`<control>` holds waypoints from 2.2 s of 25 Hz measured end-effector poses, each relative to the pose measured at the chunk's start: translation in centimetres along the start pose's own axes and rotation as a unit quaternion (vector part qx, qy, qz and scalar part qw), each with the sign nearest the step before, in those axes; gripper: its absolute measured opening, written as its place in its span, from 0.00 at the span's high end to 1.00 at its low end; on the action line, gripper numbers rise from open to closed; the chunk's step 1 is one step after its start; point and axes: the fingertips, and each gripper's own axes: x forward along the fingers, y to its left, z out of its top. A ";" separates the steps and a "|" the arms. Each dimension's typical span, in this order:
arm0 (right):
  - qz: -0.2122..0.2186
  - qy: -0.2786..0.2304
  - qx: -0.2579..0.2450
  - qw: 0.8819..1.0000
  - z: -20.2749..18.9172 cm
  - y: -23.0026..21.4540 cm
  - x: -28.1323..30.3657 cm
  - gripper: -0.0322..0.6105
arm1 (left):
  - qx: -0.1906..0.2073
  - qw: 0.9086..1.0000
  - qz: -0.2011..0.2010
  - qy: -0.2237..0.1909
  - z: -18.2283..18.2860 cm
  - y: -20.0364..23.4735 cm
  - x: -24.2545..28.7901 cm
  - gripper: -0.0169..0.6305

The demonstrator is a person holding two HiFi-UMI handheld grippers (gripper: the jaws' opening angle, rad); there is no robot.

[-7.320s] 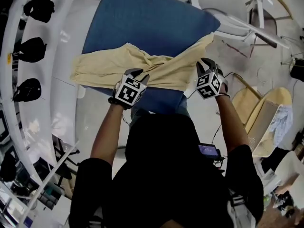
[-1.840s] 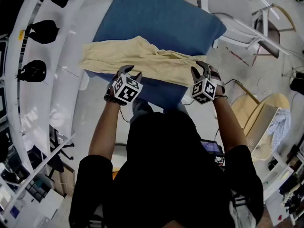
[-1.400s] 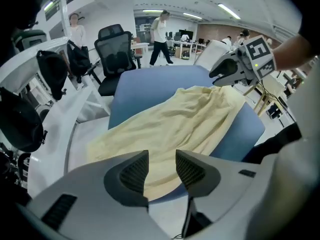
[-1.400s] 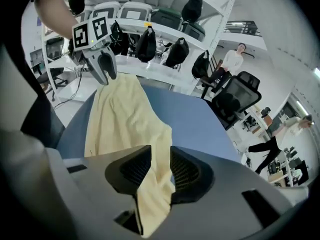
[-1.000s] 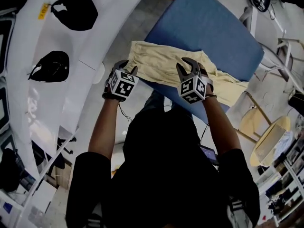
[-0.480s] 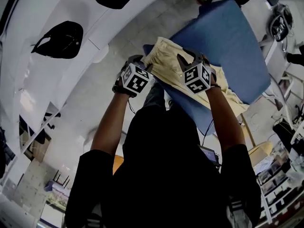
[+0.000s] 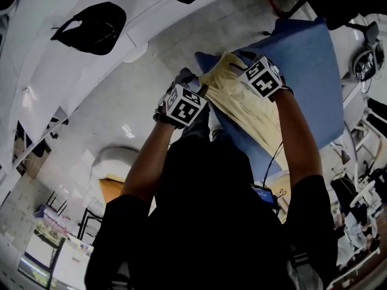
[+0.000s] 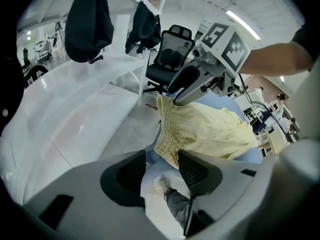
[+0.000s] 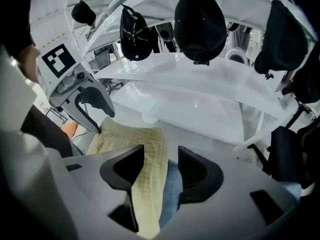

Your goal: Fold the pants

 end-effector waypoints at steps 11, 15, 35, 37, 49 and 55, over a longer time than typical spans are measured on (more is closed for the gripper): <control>0.158 0.073 -0.016 0.985 -0.1 2.1 3.1 0.74 | -0.057 0.998 -0.017 -0.016 -1.4 -0.1 0.6 0.64; 0.182 0.031 -0.034 0.982 0.5 2.8 1.3 0.86 | -0.074 0.996 -0.029 -0.034 -1.6 0.0 0.7 0.62; 0.168 -0.033 -0.097 0.980 -5.9 9.0 -8.6 0.87 | 0.073 0.993 -0.074 -0.047 1.7 -4.7 0.5 0.53; 0.150 -0.040 -0.120 0.981 -6.8 9.5 -9.4 0.87 | 0.096 0.991 -0.080 -0.048 2.2 -5.6 0.6 0.53; 0.095 -0.027 -0.147 0.984 -13.0 12.0 -10.1 0.87 | 0.279 0.940 -0.195 0.007 6.4 -11.8 0.5 0.49; 0.083 -0.016 -0.116 0.990 -13.7 11.6 -9.7 0.87 | 0.355 0.900 -0.246 0.055 7.1 -13.0 2.4 0.49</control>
